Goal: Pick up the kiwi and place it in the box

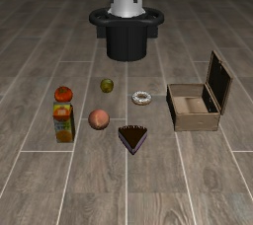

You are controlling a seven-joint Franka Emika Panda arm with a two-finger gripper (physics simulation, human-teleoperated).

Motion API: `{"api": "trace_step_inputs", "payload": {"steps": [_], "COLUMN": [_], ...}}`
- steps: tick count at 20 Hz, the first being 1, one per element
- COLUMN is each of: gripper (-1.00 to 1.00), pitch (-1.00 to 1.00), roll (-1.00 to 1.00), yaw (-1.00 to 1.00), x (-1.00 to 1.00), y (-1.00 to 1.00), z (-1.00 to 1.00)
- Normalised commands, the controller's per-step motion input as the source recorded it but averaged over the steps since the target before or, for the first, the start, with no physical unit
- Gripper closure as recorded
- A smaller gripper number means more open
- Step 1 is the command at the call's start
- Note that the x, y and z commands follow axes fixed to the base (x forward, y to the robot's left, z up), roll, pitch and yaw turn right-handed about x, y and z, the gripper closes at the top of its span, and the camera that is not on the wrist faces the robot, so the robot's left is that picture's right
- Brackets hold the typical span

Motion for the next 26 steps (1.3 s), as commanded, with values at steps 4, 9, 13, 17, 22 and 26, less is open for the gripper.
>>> {"api": "trace_step_inputs", "payload": {"steps": [4,9,13,17,22,26], "gripper": [-1.00,-1.00,-1.00,-1.00,-1.00,-1.00], "pitch": [0.00,0.00,0.00,0.00,0.00,0.00], "roll": [0.00,0.00,0.00,0.00,0.00,0.00], "yaw": [0.00,0.00,0.00,0.00,0.00,0.00], "x": [0.00,0.60,1.00,1.00,0.20,0.00], "y": [-1.00,-0.40,0.00,0.00,0.20,0.00], "z": [0.00,0.00,0.00,0.00,-0.60,-1.00]}}
